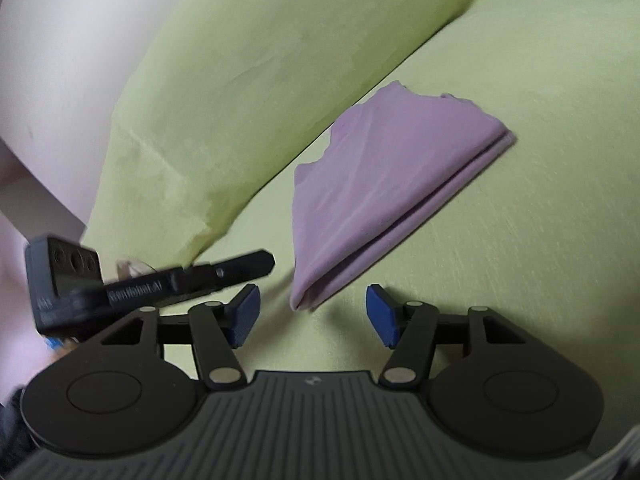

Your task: Fold clothes

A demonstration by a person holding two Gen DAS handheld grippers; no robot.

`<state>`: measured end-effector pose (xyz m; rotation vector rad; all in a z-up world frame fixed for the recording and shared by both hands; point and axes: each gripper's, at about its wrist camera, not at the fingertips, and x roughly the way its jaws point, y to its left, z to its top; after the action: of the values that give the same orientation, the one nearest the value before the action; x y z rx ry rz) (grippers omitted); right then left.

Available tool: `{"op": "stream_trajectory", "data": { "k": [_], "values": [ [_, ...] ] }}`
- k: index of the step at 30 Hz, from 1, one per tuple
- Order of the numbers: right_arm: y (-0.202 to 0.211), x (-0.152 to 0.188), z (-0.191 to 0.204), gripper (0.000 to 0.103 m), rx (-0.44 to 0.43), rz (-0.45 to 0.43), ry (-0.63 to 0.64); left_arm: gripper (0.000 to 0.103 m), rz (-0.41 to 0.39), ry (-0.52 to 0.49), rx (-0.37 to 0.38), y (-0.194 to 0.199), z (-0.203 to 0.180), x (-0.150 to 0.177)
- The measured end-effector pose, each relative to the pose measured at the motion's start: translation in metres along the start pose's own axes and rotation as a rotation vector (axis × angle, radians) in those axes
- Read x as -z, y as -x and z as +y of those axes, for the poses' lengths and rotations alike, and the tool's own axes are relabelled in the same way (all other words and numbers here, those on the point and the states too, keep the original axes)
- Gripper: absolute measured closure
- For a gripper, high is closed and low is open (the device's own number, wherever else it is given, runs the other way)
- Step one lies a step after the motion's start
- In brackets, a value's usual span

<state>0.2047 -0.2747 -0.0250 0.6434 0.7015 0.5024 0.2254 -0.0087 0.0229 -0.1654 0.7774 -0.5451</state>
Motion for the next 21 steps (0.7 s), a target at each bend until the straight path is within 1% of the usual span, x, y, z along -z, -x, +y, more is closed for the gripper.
{"op": "stream_trajectory", "data": {
  "k": [1,2,4,6,7,10,12,13,17,21],
  "values": [
    [0.001,-0.001,0.003,0.070,0.037,-0.015,0.030,0.077,0.001,-0.008,-0.002,0.000,-0.001,-0.001],
    [0.000,-0.003,0.001,0.070,0.041,-0.024,0.020,0.077,0.003,-0.020,-0.002,-0.002,-0.003,-0.001],
    [0.000,-0.007,-0.004,0.070,0.015,-0.031,-0.043,0.067,0.007,-0.044,-0.003,-0.004,-0.006,-0.003],
    [0.000,-0.008,-0.017,0.070,-0.016,-0.039,-0.168,0.066,0.013,-0.067,0.003,-0.007,-0.006,-0.008],
    [0.001,-0.008,-0.021,0.069,-0.019,-0.046,-0.205,0.066,0.013,-0.073,0.003,-0.009,-0.004,-0.013],
    [0.018,-0.011,-0.033,0.067,0.053,-0.124,-0.259,0.066,0.011,-0.093,0.005,-0.013,0.003,-0.030],
    [0.028,-0.014,-0.040,0.065,0.107,-0.183,-0.280,0.065,0.025,-0.142,0.022,-0.018,0.005,-0.048],
    [0.031,-0.016,-0.043,0.064,0.127,-0.203,-0.294,0.062,0.032,-0.182,0.032,-0.021,0.005,-0.058],
    [0.031,-0.022,-0.048,0.066,0.187,-0.240,-0.320,0.061,0.055,-0.331,0.075,-0.037,0.001,-0.096],
    [0.024,-0.029,-0.042,0.072,0.287,-0.264,-0.297,0.061,0.071,-0.425,0.103,-0.052,-0.002,-0.122]
  ]
}}
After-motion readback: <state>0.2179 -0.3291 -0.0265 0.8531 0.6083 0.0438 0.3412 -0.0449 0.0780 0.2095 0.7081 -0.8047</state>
